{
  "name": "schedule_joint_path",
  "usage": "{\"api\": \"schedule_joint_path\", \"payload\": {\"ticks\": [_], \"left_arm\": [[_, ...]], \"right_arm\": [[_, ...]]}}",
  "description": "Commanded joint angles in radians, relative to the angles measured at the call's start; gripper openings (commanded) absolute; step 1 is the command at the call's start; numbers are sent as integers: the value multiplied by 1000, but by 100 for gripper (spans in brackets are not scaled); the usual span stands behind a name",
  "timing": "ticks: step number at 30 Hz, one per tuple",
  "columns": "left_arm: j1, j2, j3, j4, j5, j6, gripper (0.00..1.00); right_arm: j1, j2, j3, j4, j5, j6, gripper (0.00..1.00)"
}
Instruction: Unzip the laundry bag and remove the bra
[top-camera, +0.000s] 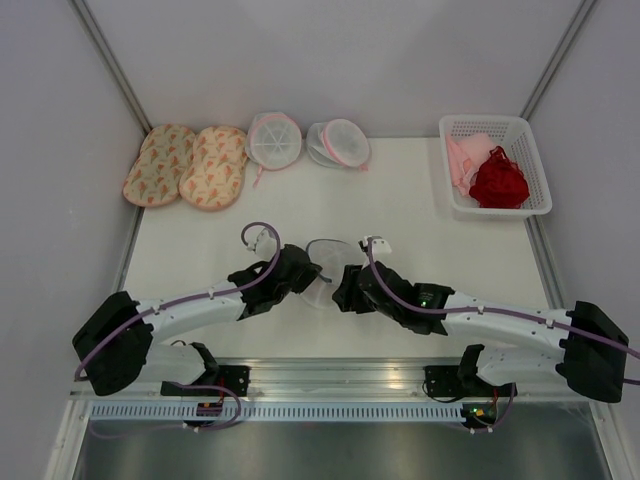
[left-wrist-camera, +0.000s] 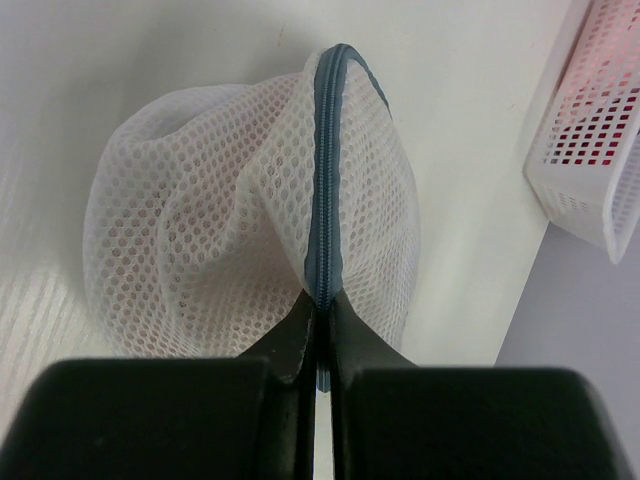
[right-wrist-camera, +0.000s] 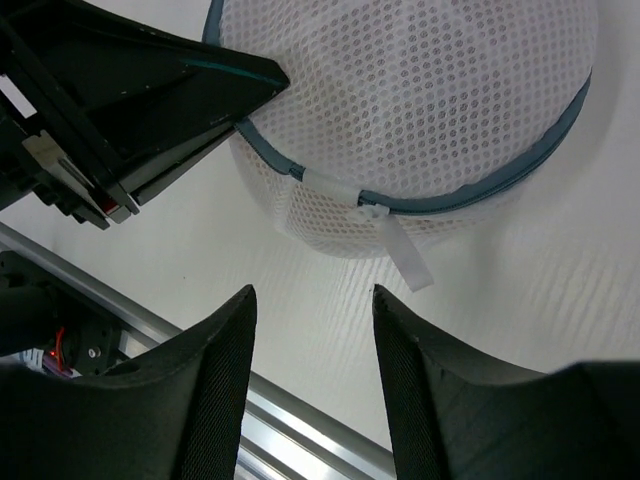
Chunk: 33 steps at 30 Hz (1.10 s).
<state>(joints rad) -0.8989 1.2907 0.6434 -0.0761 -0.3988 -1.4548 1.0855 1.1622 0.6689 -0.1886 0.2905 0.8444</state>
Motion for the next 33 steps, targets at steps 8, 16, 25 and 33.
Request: {"api": "schedule_joint_path", "payload": {"ticks": [8,16,25,33], "left_arm": [[-5,-47,-14,-21,12,-33,2],[-3,-70,-31,-1,51,-33,2],[-6,-70,-45,22,97,-32,2],[0,-109,-76,21,68,43,2]], "right_arm": [[11,99,60,58,107,35,48],[10,171,75,101,176,22,46],[11,198,103,94,246,24,19],[11,122,98,-37,272,21,0]]}}
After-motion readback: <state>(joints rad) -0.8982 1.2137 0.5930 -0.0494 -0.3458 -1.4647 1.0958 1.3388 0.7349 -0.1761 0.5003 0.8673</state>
